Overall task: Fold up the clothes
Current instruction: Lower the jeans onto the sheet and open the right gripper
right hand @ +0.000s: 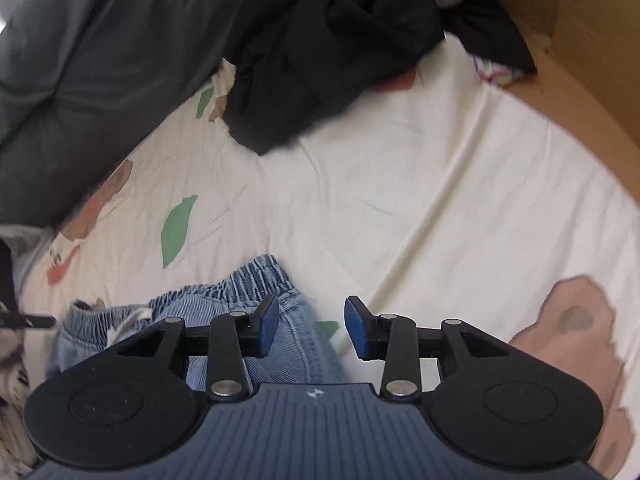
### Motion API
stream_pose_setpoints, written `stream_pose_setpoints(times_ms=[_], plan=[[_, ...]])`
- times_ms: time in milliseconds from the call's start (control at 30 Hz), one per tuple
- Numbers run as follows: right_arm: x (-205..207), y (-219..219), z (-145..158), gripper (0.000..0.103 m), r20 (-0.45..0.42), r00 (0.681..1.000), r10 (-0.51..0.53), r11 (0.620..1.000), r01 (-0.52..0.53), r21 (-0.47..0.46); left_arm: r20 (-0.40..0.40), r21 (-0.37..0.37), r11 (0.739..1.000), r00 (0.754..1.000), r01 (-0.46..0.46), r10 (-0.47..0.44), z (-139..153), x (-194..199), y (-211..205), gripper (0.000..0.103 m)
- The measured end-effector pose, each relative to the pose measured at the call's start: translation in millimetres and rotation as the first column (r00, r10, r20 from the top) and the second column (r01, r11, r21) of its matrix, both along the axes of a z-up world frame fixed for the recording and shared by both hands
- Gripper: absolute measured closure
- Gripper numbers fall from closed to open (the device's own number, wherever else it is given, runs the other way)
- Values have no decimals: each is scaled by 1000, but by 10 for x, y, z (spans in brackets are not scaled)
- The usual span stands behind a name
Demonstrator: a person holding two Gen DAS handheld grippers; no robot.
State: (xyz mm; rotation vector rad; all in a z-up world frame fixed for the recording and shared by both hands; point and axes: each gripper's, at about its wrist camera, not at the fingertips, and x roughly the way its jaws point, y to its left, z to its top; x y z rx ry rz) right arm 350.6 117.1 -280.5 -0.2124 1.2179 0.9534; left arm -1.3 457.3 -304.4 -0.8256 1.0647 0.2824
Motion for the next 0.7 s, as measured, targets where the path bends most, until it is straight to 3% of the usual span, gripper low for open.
stream_pose_setpoints(times_ms=[133,200,400,567,667,700], plan=[[-26,131,-177,56,-67,998,13,1000,-14,-16,-15,1,1000,1000,4,-4,-179,112,-66,78],[-59,211,-271,44,-72,997,26,999,-30,-45,-20,-8,1000,1000,1,-1,-243,105,-86,78],[-159,334,-501,40,-75,992,101,985,-111,-136,-69,-33,999,997,40,-42,-463,114,-223,76],[-236,394,-565,40,-67,989,134,970,-144,-193,-74,-37,999,997,31,-34,-473,148,-233,77],[-297,475,-561,50,-44,983,180,957,-185,-225,-97,-23,998,993,62,-64,-446,216,-263,78],[-322,505,-545,70,-37,978,203,951,-206,-231,-102,-14,997,992,71,-72,-434,233,-277,79]])
